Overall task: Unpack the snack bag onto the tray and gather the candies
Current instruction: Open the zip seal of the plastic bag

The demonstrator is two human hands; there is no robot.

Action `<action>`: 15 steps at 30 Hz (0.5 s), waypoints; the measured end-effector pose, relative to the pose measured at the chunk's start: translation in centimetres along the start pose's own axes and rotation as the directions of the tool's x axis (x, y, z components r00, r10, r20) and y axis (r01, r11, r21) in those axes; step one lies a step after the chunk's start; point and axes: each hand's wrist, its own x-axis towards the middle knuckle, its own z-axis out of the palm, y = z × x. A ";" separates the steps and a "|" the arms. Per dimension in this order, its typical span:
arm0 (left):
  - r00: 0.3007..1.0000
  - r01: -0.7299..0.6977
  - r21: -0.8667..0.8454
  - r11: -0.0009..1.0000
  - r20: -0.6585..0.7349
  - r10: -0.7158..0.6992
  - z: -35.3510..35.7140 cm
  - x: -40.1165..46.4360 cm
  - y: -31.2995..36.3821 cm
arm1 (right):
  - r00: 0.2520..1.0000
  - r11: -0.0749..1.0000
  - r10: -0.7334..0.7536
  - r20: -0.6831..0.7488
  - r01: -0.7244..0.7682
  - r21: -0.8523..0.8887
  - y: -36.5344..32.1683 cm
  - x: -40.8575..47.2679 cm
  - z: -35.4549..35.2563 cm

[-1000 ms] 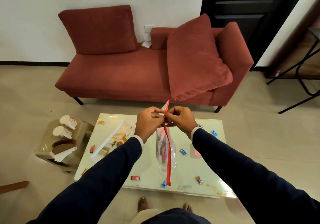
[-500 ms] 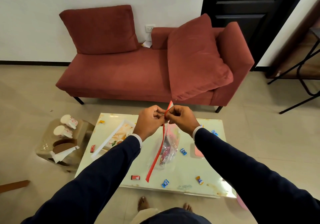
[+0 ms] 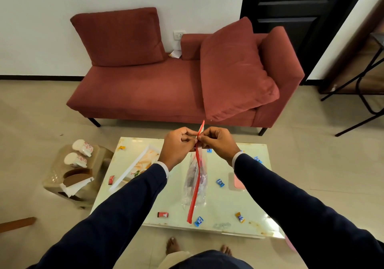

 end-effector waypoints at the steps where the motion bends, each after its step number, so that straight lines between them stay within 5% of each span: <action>1: 1.000 0.008 -0.012 1.000 -0.001 -0.008 -0.1 0.0 0.0 | 1.000 1.000 0.000 0.006 0.000 -0.005 0.0 0.0 0.0; 9: 0.999 0.015 -0.016 1.000 -0.050 -0.016 -0.2 -0.1 0.0 | 1.000 1.000 -0.004 -0.019 0.004 -0.031 0.0 0.4 0.9; 15: 0.998 0.012 0.098 0.995 -0.068 -0.005 0.0 -0.1 -0.3 | 0.999 0.979 -0.024 -0.039 0.016 -0.203 0.2 0.4 1.6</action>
